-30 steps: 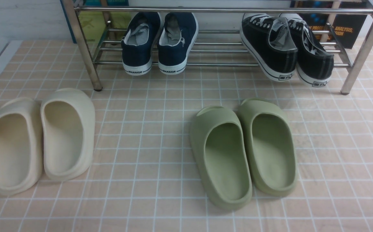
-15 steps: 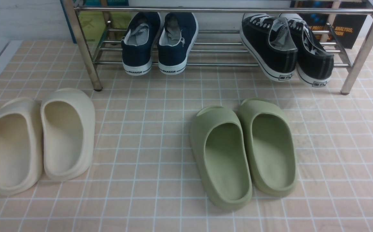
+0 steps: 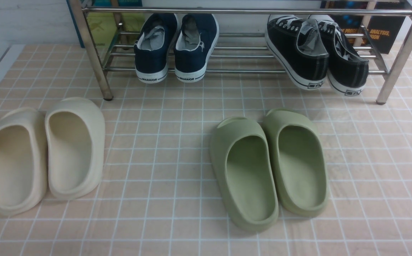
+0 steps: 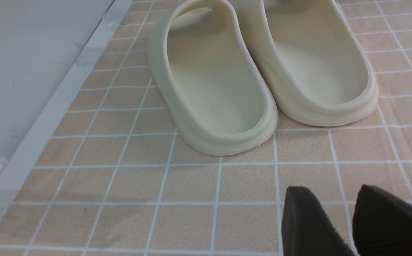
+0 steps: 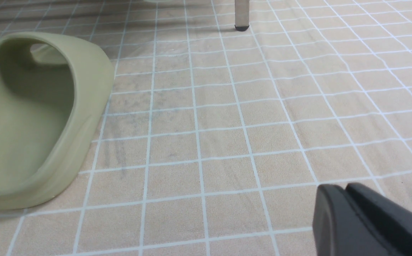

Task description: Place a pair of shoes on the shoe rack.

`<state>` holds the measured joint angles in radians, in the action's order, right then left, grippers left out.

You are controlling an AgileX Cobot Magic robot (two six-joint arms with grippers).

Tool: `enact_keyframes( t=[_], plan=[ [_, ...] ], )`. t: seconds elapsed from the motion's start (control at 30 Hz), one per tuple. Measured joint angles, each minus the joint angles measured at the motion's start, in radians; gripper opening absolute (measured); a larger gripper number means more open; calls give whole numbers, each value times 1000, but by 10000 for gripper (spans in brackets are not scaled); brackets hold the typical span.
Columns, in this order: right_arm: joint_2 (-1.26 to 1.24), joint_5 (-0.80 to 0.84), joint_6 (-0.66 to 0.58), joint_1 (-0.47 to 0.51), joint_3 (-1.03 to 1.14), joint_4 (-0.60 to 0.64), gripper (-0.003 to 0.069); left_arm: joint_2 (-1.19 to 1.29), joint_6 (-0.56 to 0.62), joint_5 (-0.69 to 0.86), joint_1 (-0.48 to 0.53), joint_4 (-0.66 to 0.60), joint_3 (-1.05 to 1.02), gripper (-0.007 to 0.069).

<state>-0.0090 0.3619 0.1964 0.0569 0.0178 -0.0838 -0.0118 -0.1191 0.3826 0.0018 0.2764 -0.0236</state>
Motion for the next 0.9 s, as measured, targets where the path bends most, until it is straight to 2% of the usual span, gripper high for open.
enact_keyframes(
  t=[0.9],
  plan=[
    [0,0,0,0,0,0,92,0,0,1,0,-3,0,239]
  ],
)
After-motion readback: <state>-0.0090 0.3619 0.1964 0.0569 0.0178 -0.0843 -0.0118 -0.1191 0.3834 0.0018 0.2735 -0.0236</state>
